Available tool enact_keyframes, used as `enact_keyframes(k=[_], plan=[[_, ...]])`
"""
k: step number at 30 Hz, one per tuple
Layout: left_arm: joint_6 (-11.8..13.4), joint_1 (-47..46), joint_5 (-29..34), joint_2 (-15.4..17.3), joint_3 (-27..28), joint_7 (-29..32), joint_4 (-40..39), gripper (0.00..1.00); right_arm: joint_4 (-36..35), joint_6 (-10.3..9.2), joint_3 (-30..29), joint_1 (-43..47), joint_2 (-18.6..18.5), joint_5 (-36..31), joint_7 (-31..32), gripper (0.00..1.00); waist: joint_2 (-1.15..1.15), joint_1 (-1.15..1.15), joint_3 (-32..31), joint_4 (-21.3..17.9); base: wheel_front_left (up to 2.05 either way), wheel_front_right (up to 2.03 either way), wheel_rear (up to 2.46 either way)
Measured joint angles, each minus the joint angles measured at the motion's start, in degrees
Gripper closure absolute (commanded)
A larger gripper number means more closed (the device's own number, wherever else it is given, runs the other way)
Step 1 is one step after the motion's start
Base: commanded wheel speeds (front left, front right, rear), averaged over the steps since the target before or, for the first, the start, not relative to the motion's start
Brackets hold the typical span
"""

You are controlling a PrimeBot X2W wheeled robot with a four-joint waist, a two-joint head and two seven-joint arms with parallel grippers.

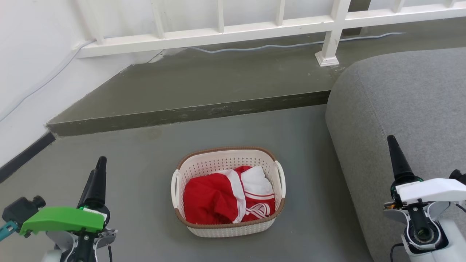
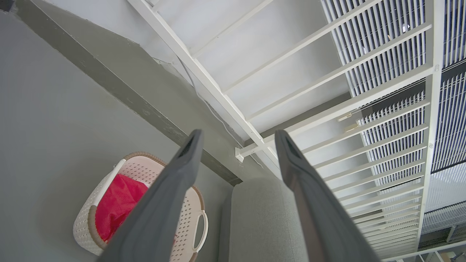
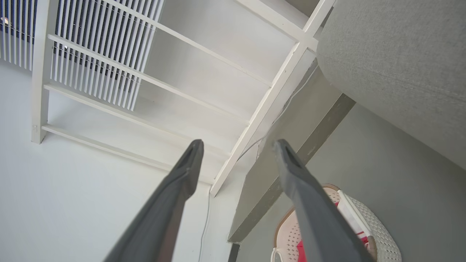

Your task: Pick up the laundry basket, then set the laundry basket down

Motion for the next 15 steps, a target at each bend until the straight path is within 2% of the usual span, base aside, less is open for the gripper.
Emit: enact_keyframes(k=[7,15], plan=[[0.34,-0.65,6.68,0.45,-1.36,-1.26,-0.91,0.00,-1.24,-1.32,1.77,-0.17,-0.58,-7.49,-1.14,0.00,0.00,0.00,-0.15,0.05,0.00,0.00,0.00],[2.05,-1.22,14.90,1.83,-3.68,-2.43,-1.82,0.00,-1.87,-2.42,4.07,-0.17,-0.94,-15.06,-2.24,0.00,0.00,0.00,-0.32,0.23,0.00,0.00,0.00]])
